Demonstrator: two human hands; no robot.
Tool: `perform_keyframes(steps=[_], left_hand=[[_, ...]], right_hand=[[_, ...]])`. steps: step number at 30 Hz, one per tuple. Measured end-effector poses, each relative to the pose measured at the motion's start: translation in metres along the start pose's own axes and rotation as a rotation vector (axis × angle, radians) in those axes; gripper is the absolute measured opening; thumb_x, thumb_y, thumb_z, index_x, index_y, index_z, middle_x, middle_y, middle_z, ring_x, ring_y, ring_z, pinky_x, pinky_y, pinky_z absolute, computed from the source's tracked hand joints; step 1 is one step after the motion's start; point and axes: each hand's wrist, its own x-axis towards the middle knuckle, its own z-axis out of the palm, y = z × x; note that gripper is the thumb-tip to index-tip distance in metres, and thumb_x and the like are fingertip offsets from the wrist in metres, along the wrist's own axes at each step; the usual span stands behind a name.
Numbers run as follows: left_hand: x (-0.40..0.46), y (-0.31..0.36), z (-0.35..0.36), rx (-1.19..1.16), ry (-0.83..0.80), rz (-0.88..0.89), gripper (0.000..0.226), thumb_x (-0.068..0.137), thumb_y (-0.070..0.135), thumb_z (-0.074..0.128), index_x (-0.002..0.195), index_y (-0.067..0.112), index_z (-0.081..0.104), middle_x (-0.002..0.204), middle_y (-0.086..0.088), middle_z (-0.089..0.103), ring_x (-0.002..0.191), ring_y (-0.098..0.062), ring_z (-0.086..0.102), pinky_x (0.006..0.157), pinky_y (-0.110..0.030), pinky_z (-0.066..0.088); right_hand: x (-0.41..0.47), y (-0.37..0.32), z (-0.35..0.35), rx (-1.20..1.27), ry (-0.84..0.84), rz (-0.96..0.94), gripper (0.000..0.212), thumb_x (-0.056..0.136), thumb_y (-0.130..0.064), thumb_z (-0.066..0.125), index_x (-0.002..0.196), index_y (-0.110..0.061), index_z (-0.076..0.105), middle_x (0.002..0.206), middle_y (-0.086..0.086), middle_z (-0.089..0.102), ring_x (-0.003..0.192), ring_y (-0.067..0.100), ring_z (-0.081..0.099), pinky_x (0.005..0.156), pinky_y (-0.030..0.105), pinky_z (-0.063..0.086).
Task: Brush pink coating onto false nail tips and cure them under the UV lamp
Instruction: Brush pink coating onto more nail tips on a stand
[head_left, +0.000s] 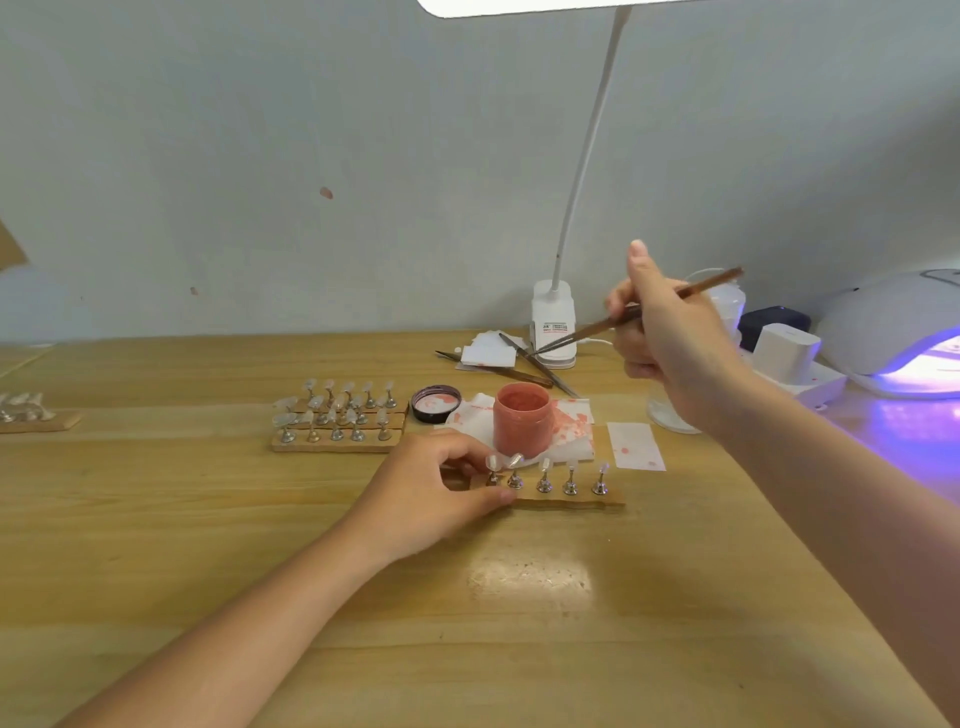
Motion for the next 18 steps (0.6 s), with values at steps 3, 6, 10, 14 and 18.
perform_keyframes(steps=[3, 6, 10, 14, 18], left_hand=[[0.000, -0.003, 0.000, -0.009, 0.008, -0.015, 0.022, 0.063, 0.021, 0.082, 0.069, 0.032, 0.063, 0.067, 0.014, 0.062, 0.066, 0.007, 0.055, 0.066, -0.007, 0.041], [0.001, -0.004, -0.001, -0.040, 0.008, -0.036, 0.019, 0.062, 0.023, 0.081, 0.069, 0.031, 0.066, 0.068, 0.013, 0.064, 0.066, 0.008, 0.056, 0.065, -0.006, 0.042], [0.000, -0.007, -0.002, -0.043, 0.000, -0.040, 0.015, 0.067, 0.021, 0.079, 0.073, 0.029, 0.068, 0.070, 0.013, 0.065, 0.067, 0.008, 0.056, 0.065, -0.005, 0.041], [0.001, -0.008, -0.002, -0.038, -0.002, -0.038, 0.011, 0.071, 0.020, 0.076, 0.072, 0.028, 0.068, 0.071, 0.012, 0.064, 0.068, 0.006, 0.056, 0.067, -0.008, 0.040], [0.000, -0.007, -0.002, -0.034, 0.012, -0.016, 0.014, 0.071, 0.019, 0.076, 0.069, 0.030, 0.068, 0.072, 0.011, 0.066, 0.068, 0.006, 0.057, 0.066, -0.006, 0.040]], right_hand=[[0.013, 0.003, 0.007, -0.207, -0.073, 0.033, 0.058, 0.097, -0.052, 0.023, 0.073, -0.014, 0.059, 0.035, -0.005, 0.038, 0.030, 0.006, 0.030, 0.033, 0.011, 0.023], [0.021, 0.006, 0.015, -0.319, -0.113, 0.037, 0.063, 0.097, -0.050, 0.028, 0.063, -0.009, 0.061, 0.037, 0.001, 0.051, 0.029, 0.007, 0.038, 0.033, 0.012, 0.028], [0.028, 0.011, 0.025, -0.519, -0.137, 0.009, 0.042, 0.085, -0.042, 0.061, 0.062, -0.007, 0.061, 0.035, -0.004, 0.052, 0.030, 0.005, 0.041, 0.034, 0.014, 0.032], [0.033, 0.018, 0.031, -0.745, -0.175, -0.062, 0.036, 0.078, -0.031, 0.071, 0.054, -0.011, 0.053, 0.031, -0.009, 0.048, 0.031, -0.002, 0.045, 0.033, 0.009, 0.032], [0.030, 0.026, 0.037, -0.842, -0.217, -0.110, 0.038, 0.079, -0.027, 0.070, 0.053, -0.012, 0.046, 0.049, -0.002, 0.049, 0.050, 0.006, 0.046, 0.049, 0.019, 0.037]])
